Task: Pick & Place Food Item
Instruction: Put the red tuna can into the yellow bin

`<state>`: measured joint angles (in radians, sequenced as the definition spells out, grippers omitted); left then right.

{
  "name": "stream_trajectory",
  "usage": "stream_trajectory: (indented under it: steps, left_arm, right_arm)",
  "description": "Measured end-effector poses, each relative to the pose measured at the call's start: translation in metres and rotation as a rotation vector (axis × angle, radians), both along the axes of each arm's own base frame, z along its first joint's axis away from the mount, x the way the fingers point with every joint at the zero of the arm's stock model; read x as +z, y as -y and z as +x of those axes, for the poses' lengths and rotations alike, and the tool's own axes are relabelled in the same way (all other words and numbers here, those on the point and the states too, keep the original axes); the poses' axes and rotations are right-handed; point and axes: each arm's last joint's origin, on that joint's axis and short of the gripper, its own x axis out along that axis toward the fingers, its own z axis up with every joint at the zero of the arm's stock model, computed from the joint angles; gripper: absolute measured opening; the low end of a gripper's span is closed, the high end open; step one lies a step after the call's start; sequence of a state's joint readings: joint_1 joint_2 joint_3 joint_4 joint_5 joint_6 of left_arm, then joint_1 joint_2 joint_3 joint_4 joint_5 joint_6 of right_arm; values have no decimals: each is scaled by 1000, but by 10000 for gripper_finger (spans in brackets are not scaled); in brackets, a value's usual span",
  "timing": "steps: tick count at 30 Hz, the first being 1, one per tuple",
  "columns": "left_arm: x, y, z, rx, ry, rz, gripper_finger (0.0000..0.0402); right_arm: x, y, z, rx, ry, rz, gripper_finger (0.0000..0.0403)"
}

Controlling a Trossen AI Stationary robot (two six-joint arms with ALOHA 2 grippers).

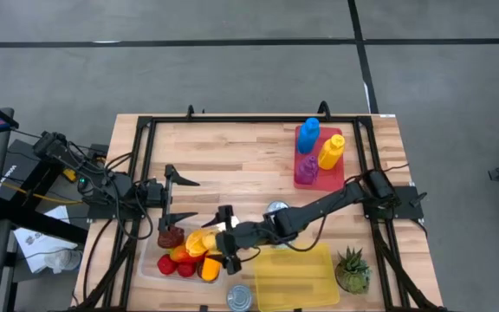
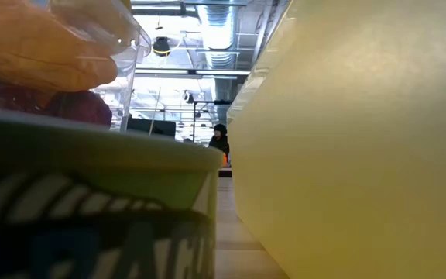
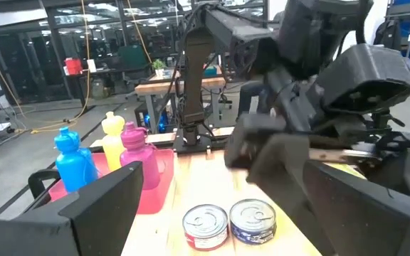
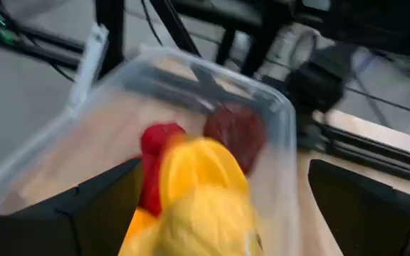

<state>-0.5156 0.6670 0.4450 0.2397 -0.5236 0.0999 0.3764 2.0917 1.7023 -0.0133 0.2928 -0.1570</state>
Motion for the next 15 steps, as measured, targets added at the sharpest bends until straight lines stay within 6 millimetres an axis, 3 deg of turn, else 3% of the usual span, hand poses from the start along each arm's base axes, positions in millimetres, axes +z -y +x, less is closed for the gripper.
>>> stream_trajectory:
  steps: [8, 15]
  left_arm:
    - [-3, 0, 0, 0, -33, 12, 374]
    - [-4, 0, 0, 0, -37, -9, 374]
  right_arm:
    - [22, -11, -33, -215, -69, -150, 374]
    - [-4, -2, -67, -363, -433, -121, 349]
